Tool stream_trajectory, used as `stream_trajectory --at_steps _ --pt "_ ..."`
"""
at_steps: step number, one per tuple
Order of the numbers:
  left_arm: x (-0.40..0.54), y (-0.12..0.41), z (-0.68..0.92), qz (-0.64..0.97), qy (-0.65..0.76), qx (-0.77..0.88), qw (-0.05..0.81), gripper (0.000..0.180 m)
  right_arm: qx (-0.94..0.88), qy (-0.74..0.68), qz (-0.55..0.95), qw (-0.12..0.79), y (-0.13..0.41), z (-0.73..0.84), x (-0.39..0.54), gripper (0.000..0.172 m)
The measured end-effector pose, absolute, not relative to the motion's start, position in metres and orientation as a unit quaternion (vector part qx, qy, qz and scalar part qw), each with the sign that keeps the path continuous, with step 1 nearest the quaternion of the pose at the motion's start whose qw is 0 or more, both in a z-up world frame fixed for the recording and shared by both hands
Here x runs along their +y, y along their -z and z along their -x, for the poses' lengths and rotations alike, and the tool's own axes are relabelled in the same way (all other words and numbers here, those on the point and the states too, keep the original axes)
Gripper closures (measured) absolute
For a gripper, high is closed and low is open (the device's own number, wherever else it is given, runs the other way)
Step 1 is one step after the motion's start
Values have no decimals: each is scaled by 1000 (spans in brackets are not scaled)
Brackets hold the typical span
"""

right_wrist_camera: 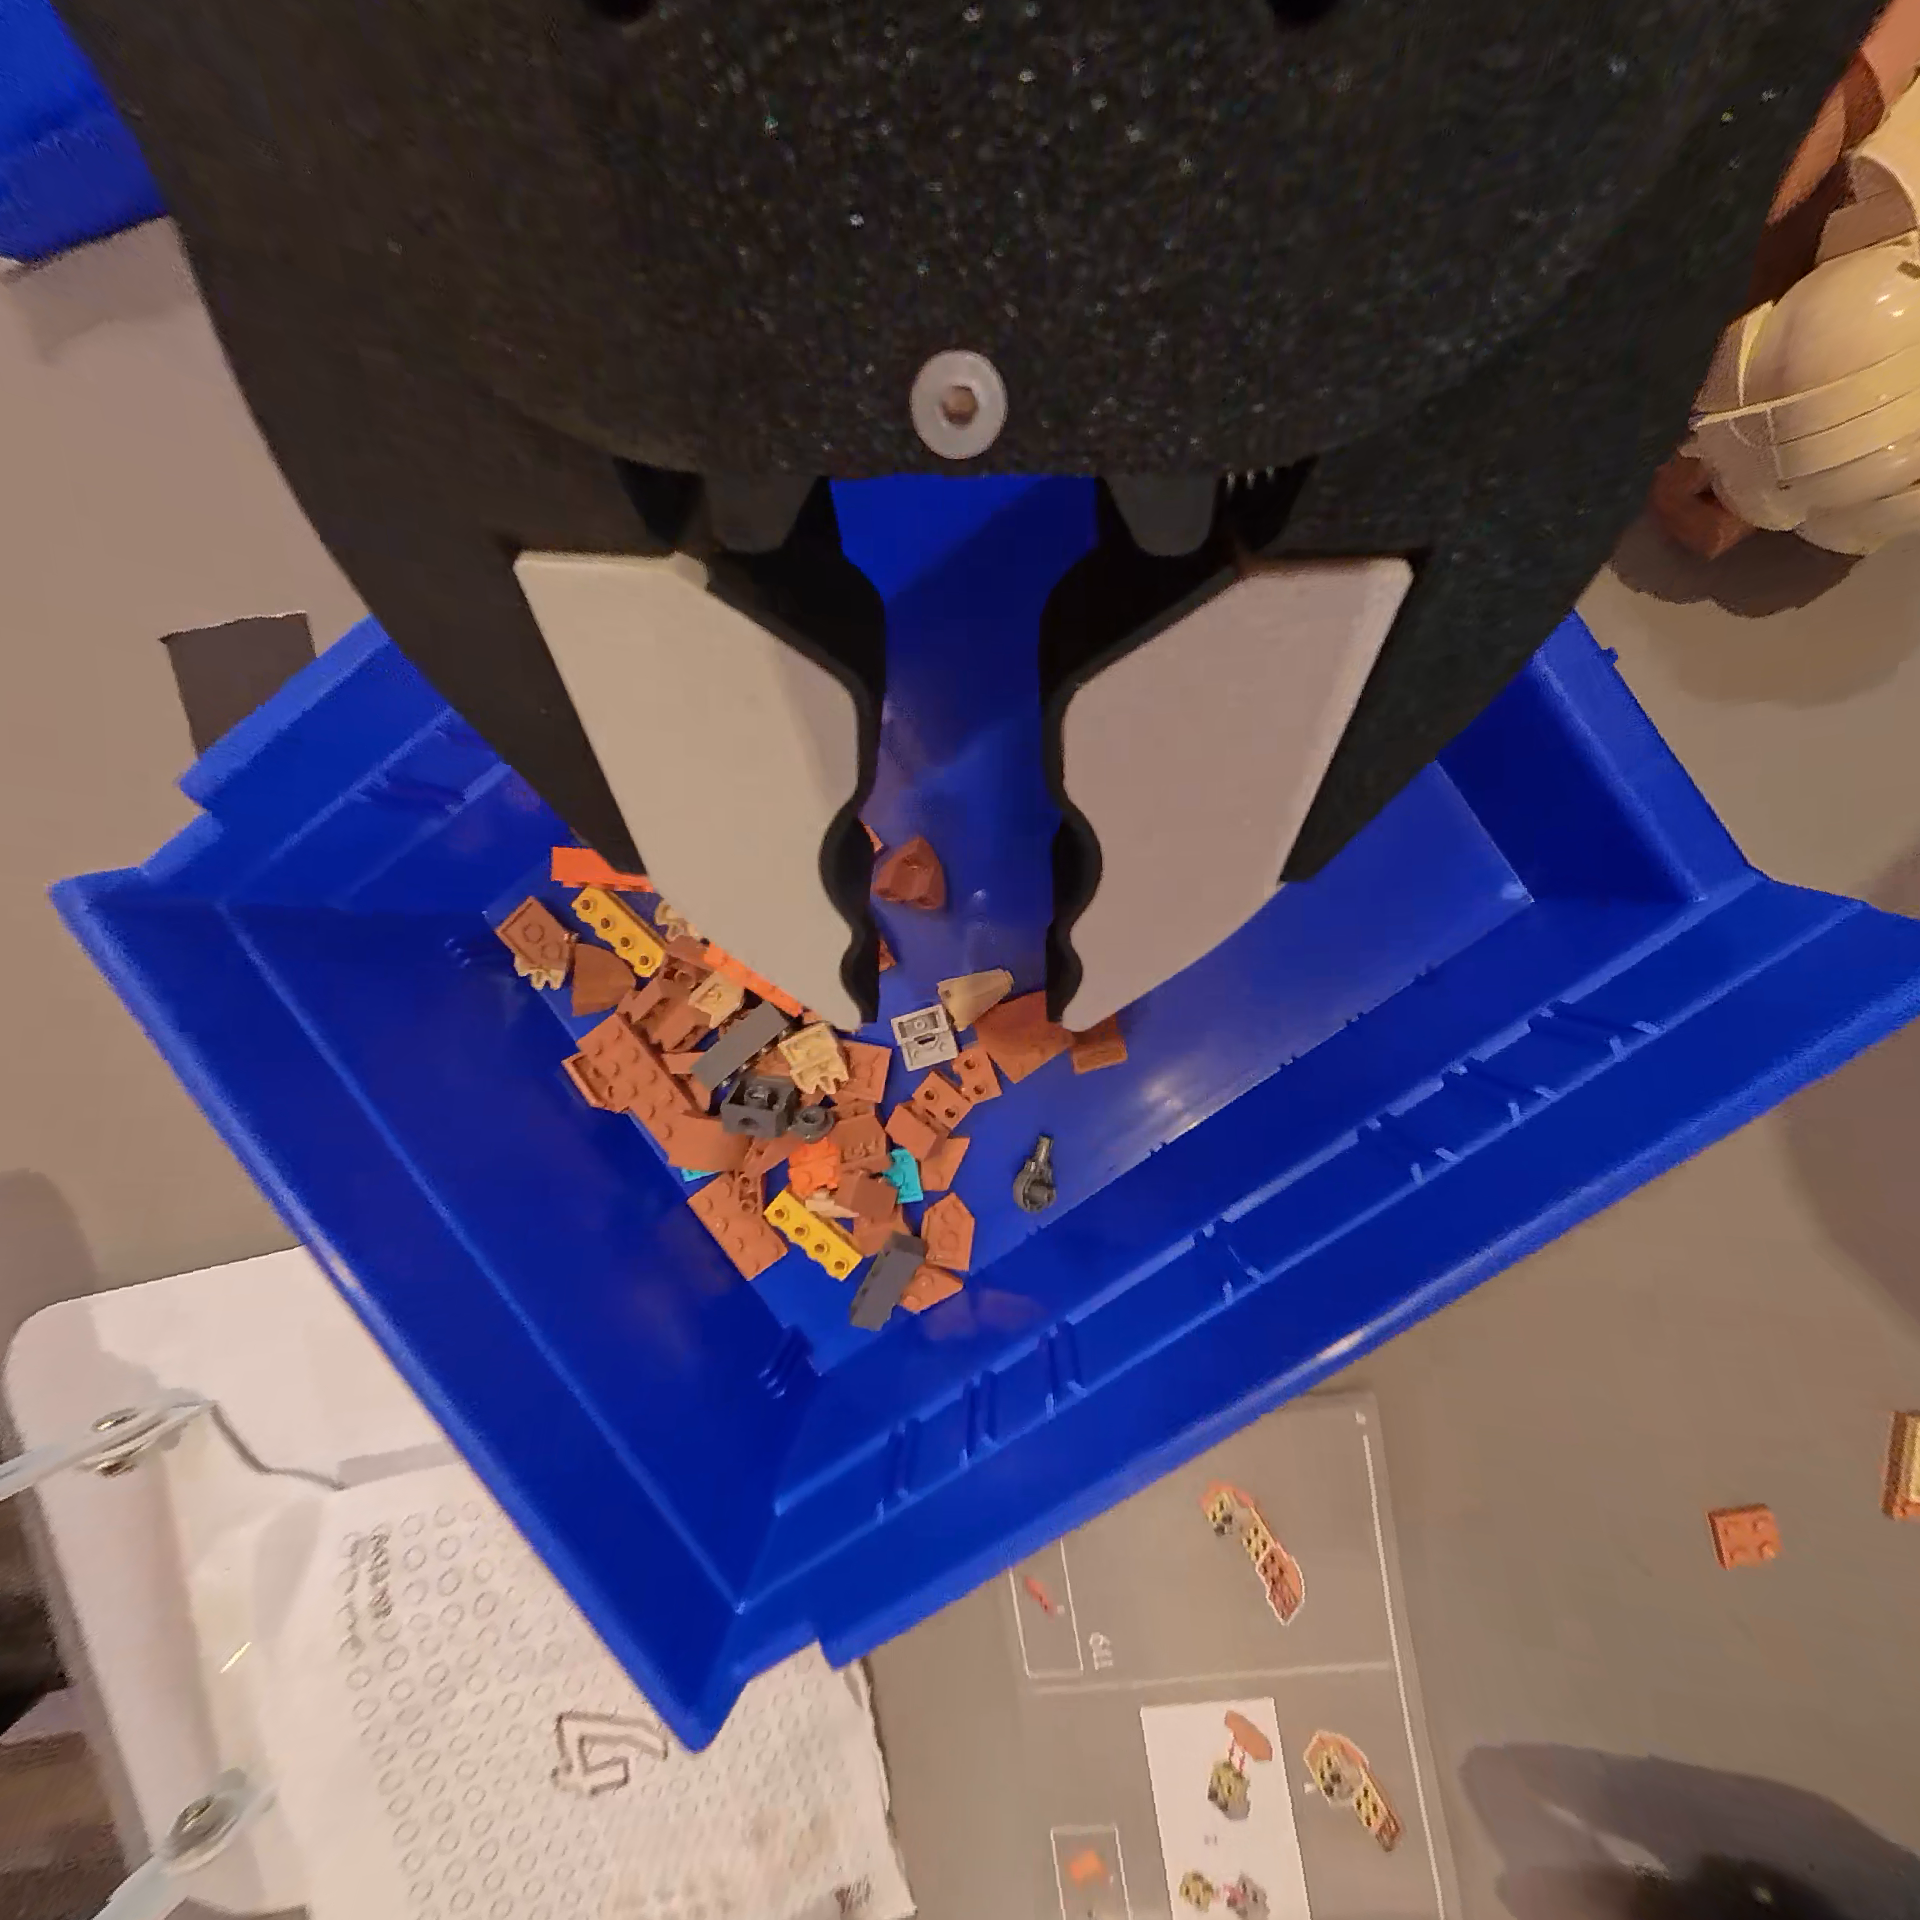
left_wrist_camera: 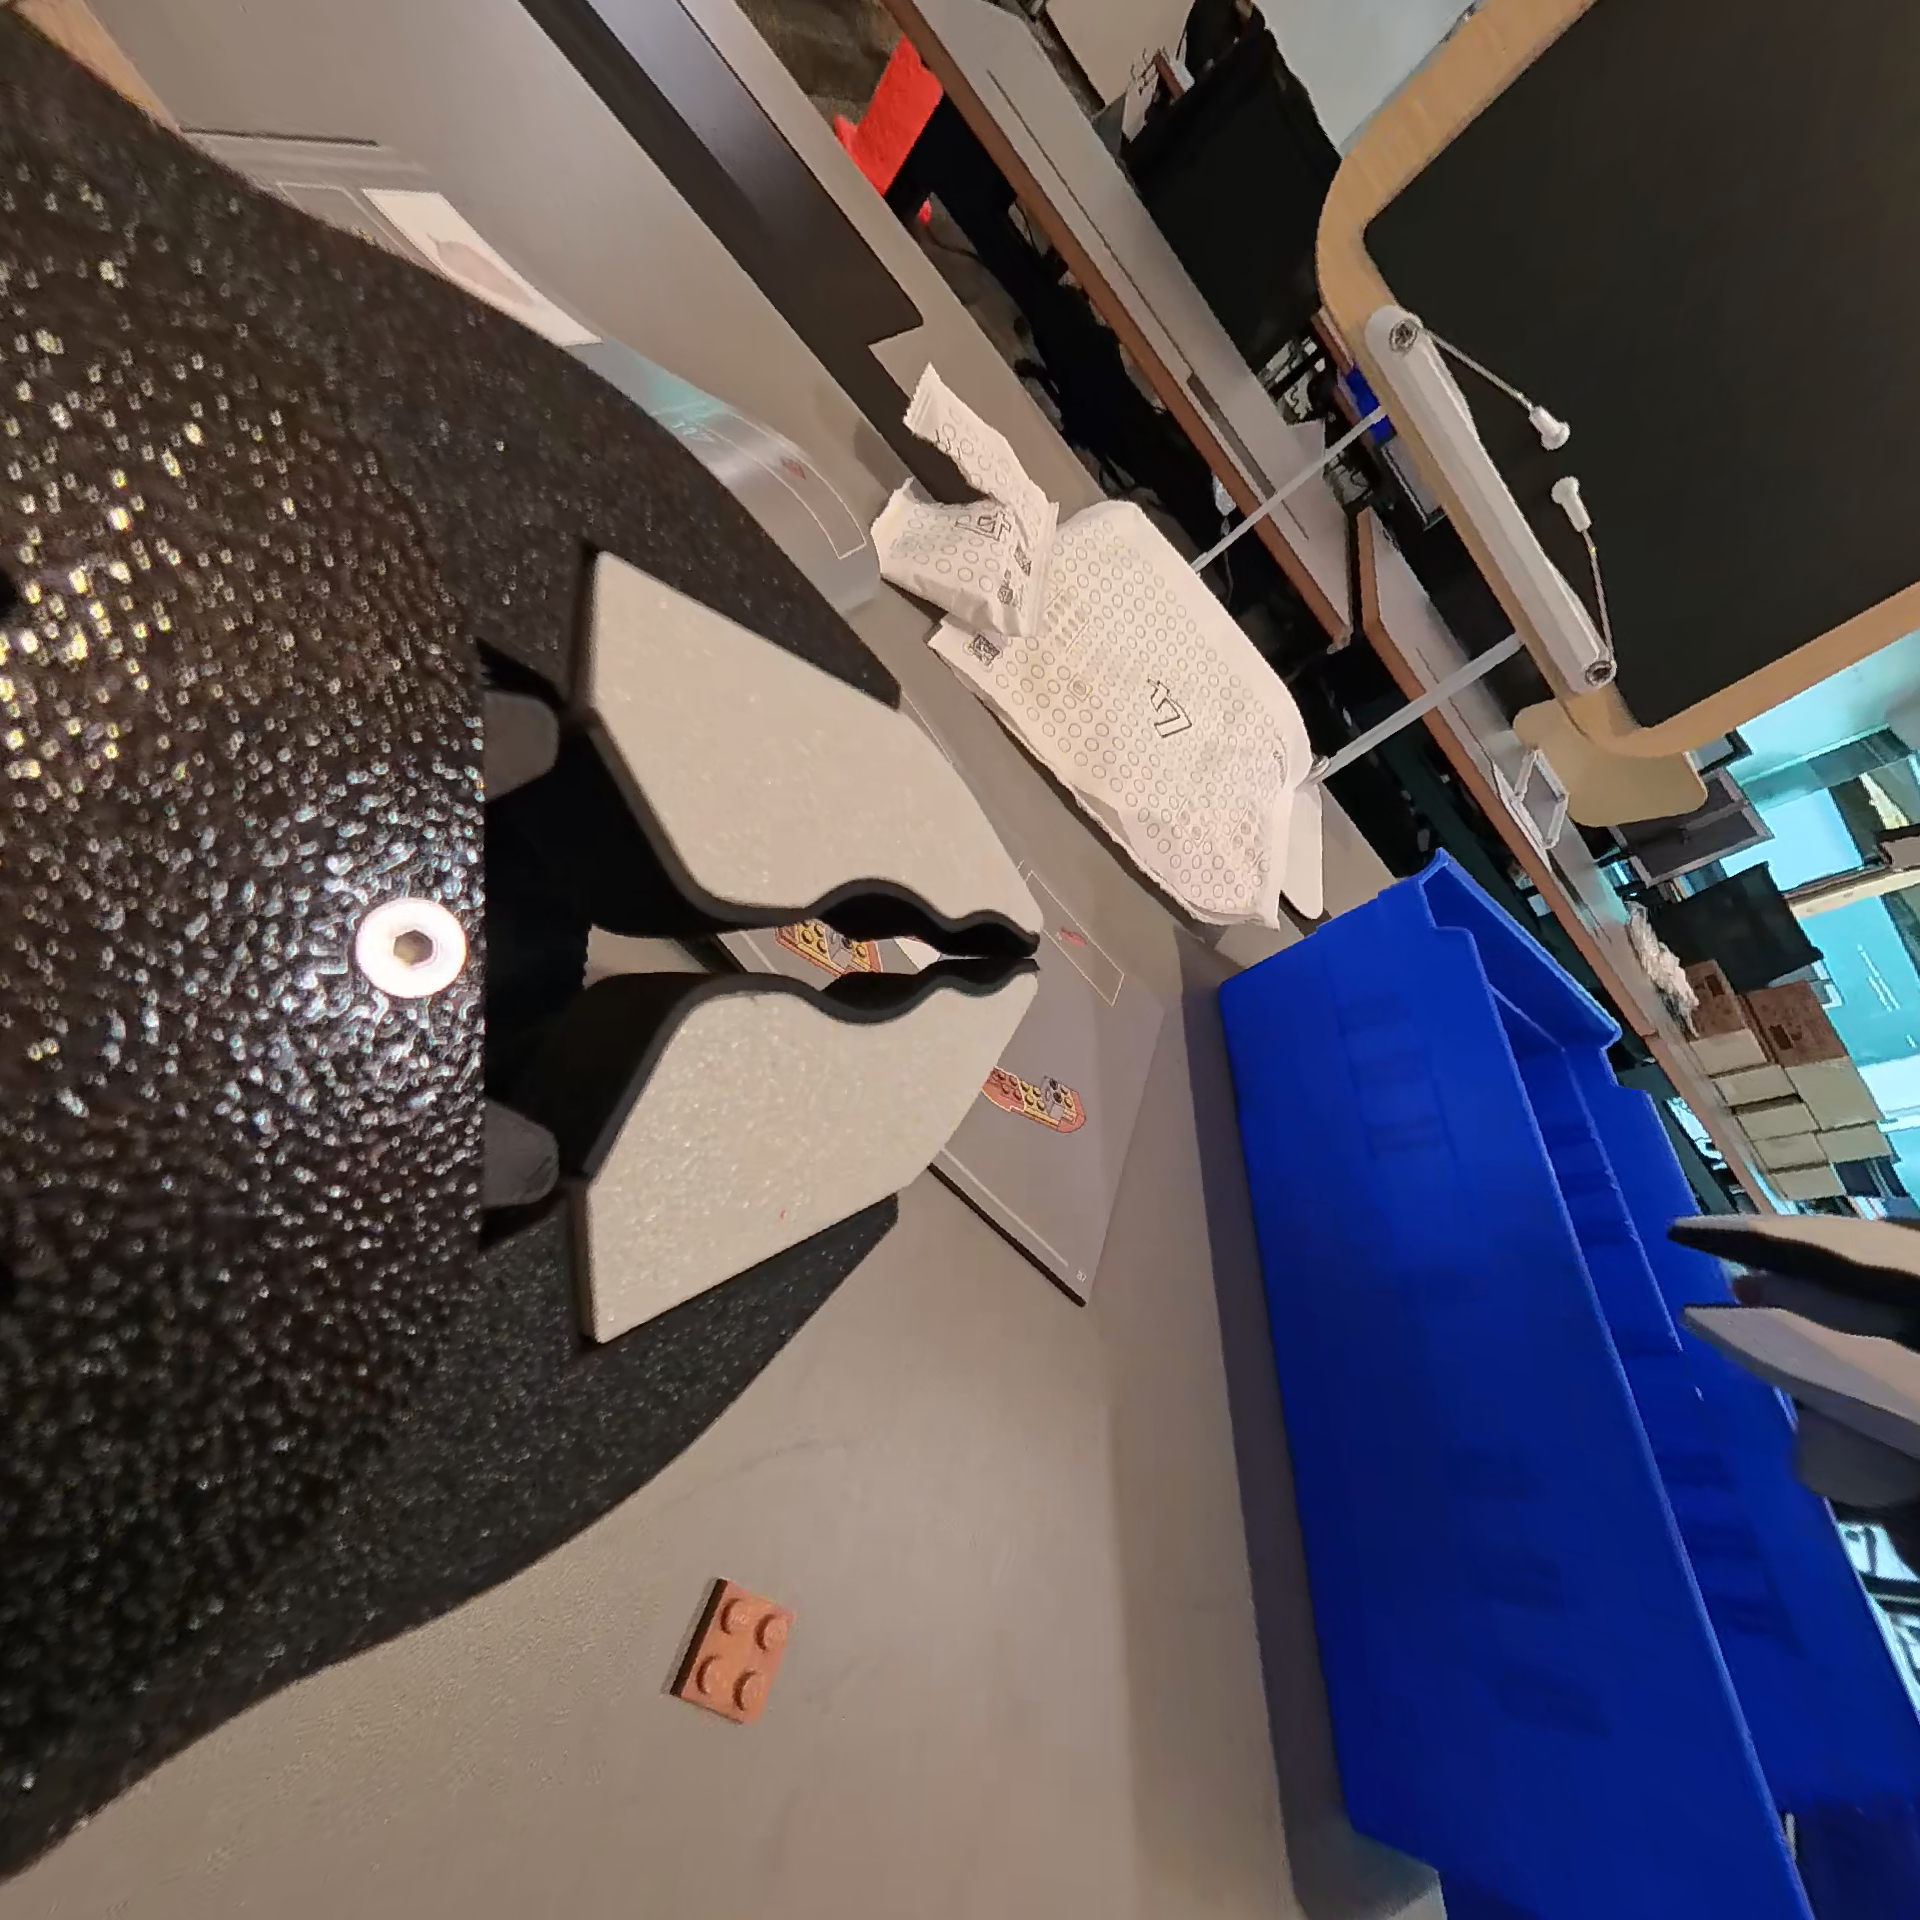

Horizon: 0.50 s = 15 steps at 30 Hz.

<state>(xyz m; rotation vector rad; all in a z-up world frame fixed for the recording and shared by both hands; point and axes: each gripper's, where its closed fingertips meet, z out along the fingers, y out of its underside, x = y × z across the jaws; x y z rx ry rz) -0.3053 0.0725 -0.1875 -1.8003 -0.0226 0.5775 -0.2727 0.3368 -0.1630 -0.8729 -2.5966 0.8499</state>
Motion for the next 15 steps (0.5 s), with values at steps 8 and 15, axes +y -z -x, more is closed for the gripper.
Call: stream_trajectory --at_steps 8,15 --pt "71 191 304 778 -252 -3 575 180 -908 -279 293 111 181 277 334 141" --pt "68 191 306 780 -254 -9 572 180 -916 -262 286 101 196 283 330 140"
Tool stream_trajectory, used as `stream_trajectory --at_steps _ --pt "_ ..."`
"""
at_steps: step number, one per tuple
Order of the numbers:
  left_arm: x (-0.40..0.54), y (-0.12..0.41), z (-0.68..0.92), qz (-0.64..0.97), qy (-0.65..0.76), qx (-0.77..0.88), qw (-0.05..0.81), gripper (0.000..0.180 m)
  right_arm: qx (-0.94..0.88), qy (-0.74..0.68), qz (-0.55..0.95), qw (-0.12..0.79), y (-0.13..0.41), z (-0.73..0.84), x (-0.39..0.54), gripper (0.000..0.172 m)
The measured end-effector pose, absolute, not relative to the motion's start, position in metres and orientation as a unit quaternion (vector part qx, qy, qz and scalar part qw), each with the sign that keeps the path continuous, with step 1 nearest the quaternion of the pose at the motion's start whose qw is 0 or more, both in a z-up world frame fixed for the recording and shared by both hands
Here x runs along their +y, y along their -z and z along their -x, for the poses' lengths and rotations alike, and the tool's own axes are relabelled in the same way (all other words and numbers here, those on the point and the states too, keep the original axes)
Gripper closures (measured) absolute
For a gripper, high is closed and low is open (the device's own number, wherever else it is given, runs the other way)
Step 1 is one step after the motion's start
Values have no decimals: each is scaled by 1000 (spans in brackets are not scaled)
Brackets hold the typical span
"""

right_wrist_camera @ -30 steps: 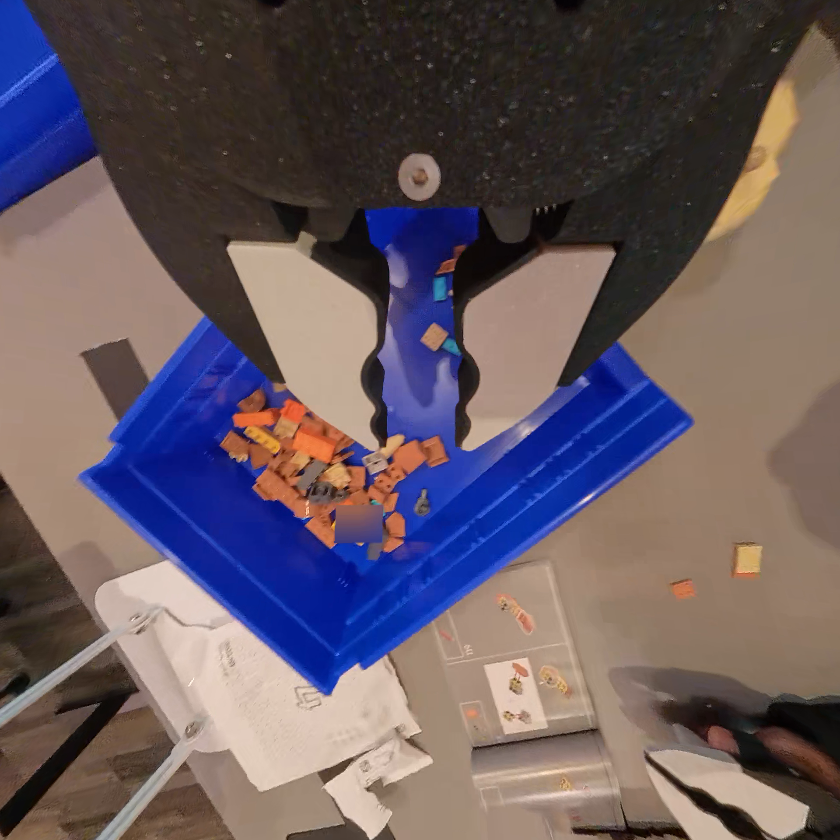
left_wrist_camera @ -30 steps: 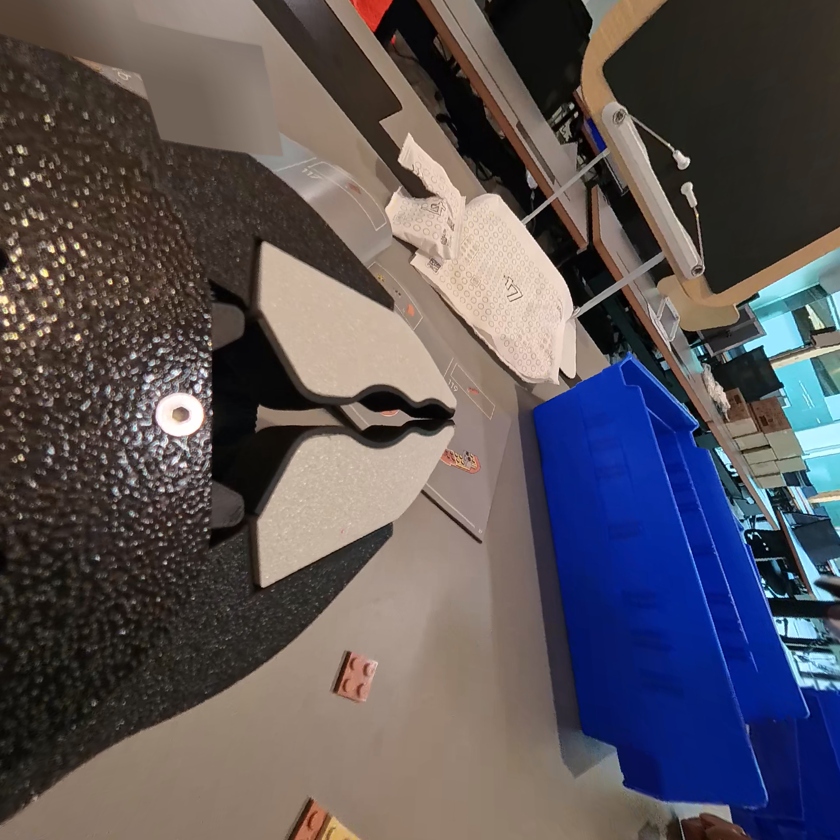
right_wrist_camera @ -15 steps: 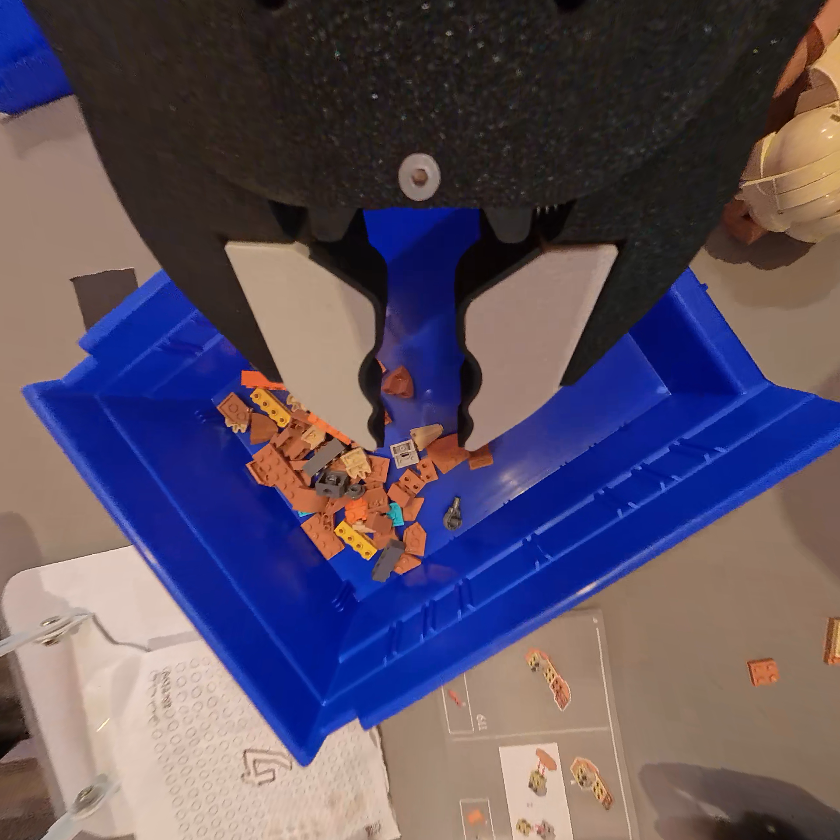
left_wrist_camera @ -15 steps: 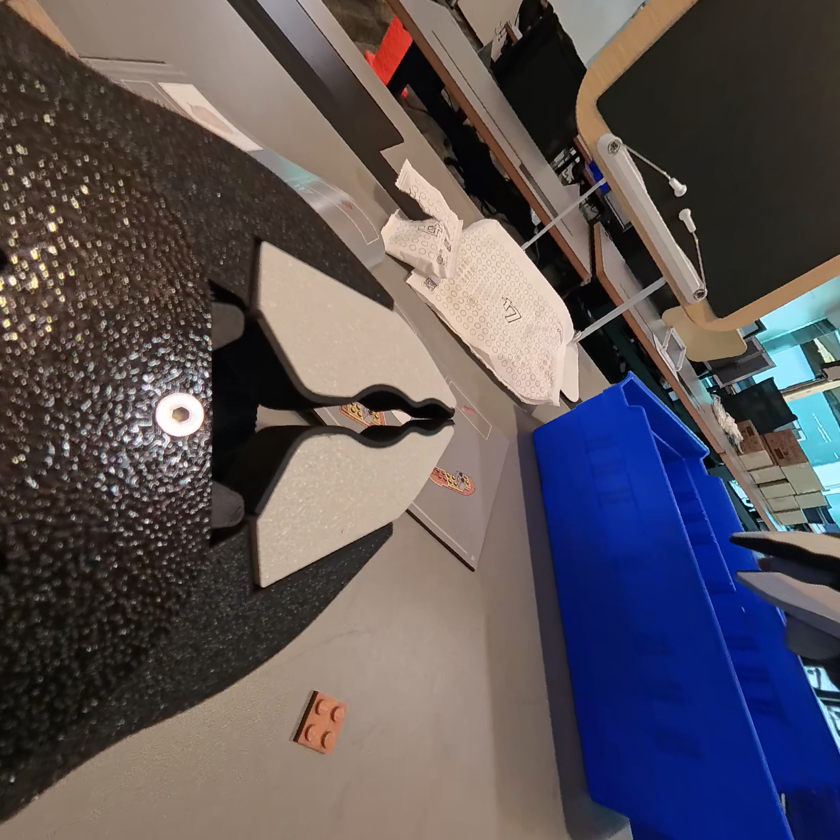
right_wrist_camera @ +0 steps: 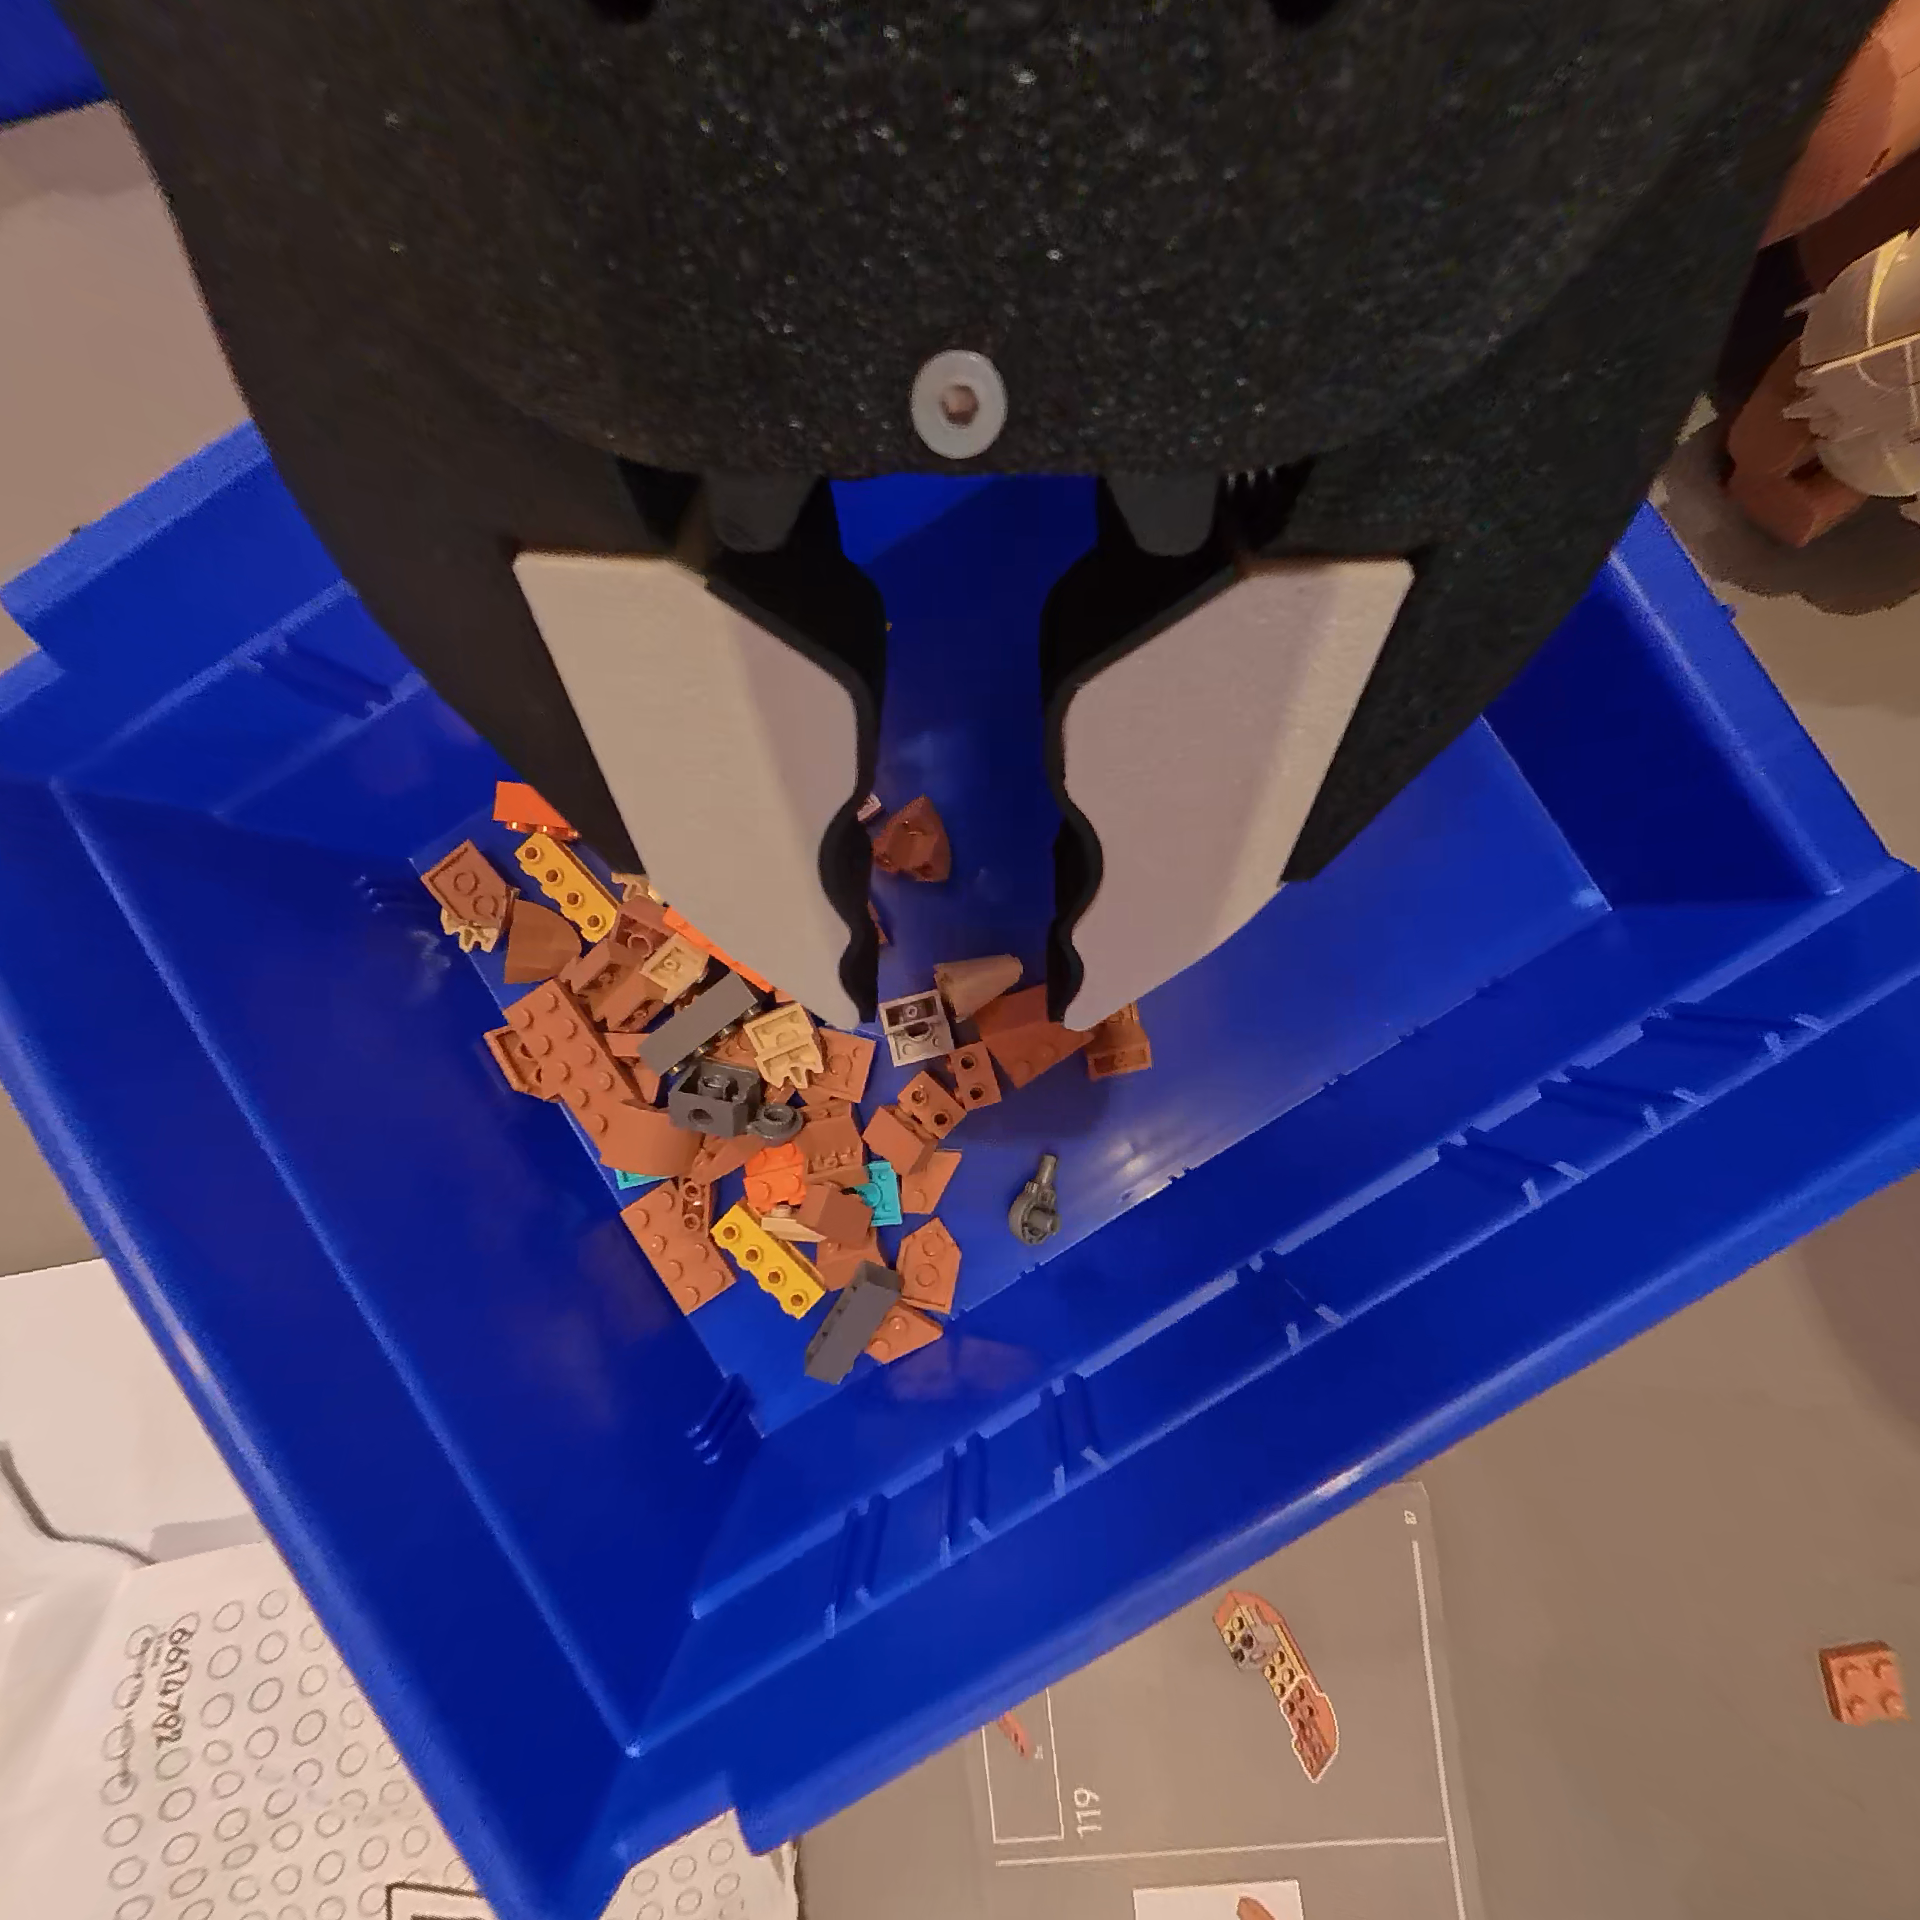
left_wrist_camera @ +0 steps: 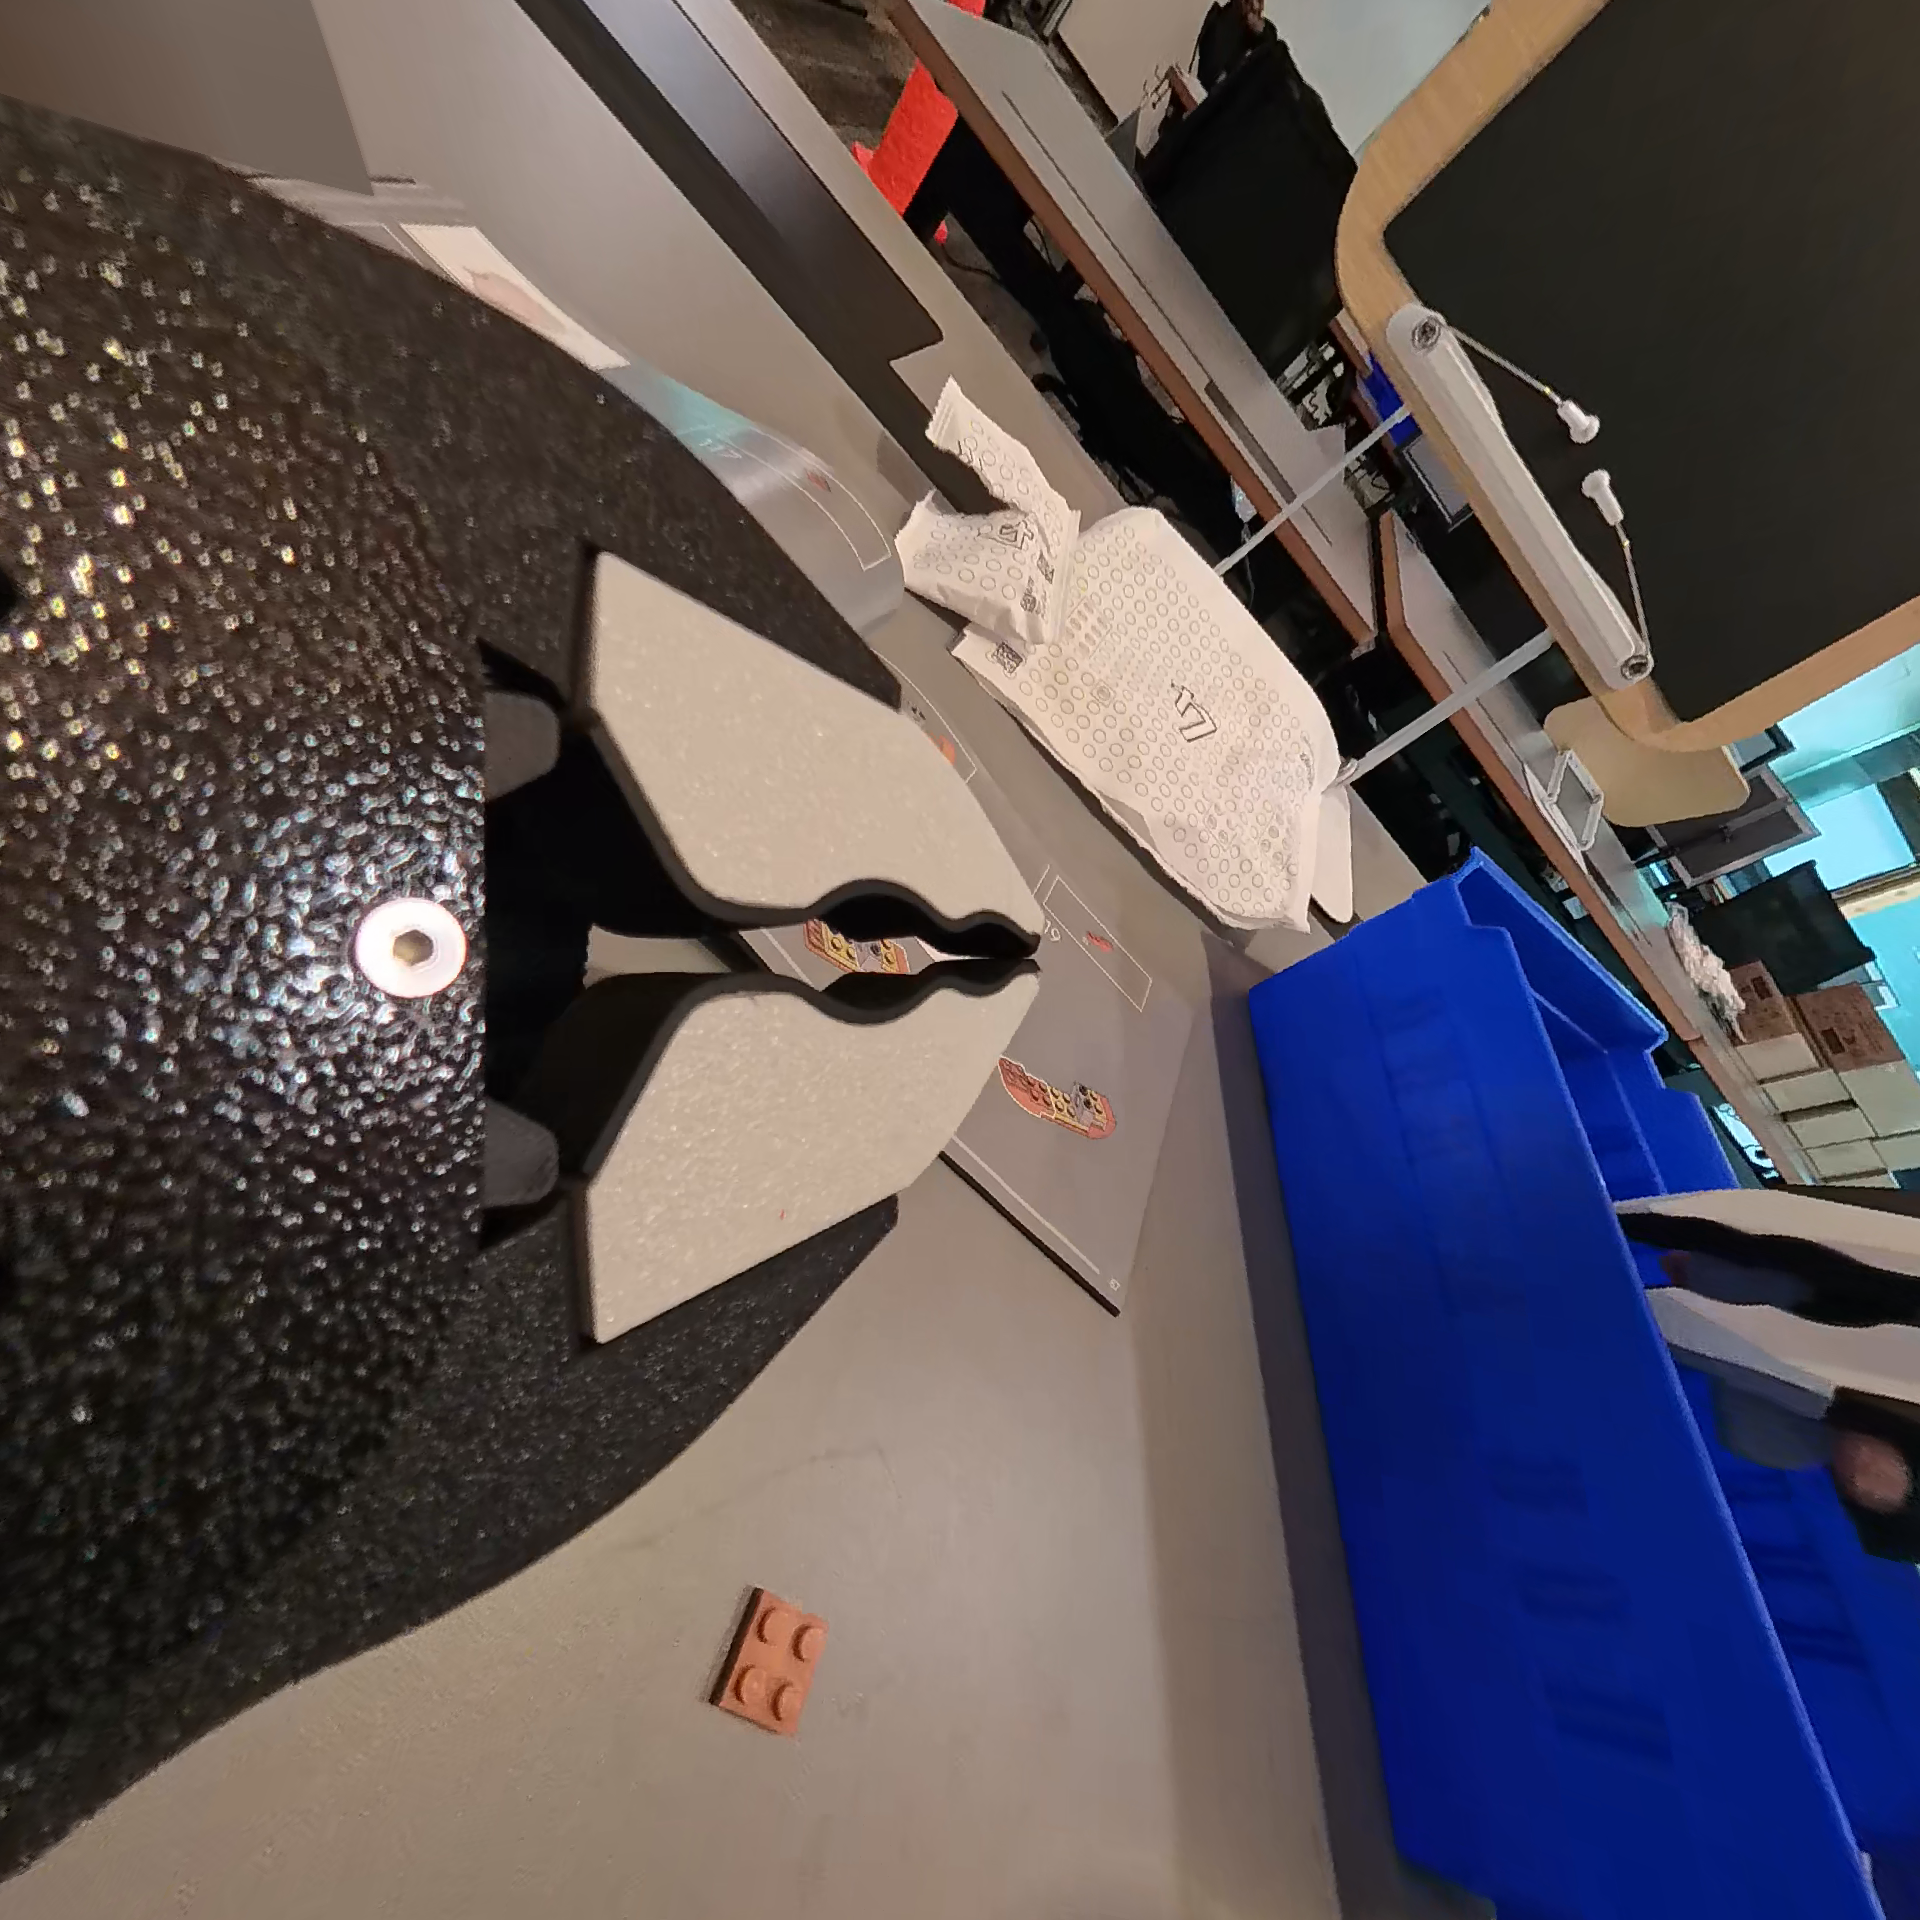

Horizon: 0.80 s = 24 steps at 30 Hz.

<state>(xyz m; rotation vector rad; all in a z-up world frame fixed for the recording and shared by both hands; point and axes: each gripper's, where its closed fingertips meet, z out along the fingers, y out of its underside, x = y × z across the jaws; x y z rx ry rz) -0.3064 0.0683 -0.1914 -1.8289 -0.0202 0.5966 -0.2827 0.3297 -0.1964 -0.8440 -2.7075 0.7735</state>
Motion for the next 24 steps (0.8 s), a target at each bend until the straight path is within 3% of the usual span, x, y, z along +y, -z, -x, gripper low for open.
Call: stream_trajectory --at_steps 24 --pt "68 193 307 783 -263 -7 564 180 -912 -271 289 104 197 289 327 141"
